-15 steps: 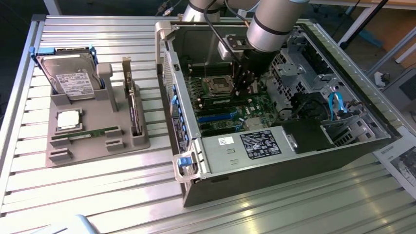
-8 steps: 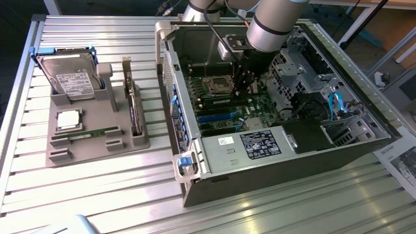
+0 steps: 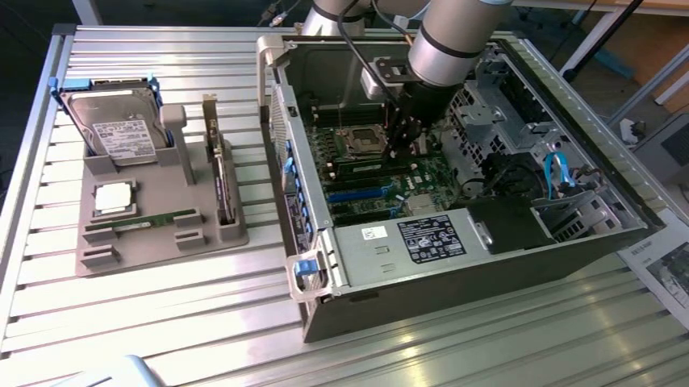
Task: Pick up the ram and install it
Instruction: 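Insert the ram into the slot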
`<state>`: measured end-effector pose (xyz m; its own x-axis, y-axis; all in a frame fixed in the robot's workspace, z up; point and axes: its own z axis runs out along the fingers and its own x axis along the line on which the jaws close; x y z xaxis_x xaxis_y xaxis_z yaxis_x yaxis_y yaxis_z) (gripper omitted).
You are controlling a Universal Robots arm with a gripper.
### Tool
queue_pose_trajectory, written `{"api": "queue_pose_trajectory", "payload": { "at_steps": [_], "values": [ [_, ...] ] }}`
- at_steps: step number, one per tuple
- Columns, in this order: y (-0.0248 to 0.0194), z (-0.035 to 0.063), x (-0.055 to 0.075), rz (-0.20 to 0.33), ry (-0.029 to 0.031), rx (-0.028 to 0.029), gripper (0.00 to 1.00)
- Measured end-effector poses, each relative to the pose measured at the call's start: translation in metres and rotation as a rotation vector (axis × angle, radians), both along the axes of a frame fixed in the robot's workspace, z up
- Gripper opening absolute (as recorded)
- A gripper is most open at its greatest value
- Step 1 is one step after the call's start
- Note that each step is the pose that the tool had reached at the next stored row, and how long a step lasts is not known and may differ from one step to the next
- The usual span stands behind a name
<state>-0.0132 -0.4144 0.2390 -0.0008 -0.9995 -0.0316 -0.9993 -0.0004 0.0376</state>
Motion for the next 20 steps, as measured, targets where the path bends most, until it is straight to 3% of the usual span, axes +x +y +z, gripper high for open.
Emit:
{"api": "queue_pose_trajectory", "payload": {
  "at_steps": [4,17,20],
  "values": [
    [-0.0001,-0.0001,0.0004,0.000,0.0102,0.0006,0.12],
    [-0.0002,-0.0015,0.0004,-0.001,0.0105,0.0006,0.12],
    [-0.0001,-0.0011,0.0004,-0.001,0.0156,0.0012,0.12]
  ]
}}
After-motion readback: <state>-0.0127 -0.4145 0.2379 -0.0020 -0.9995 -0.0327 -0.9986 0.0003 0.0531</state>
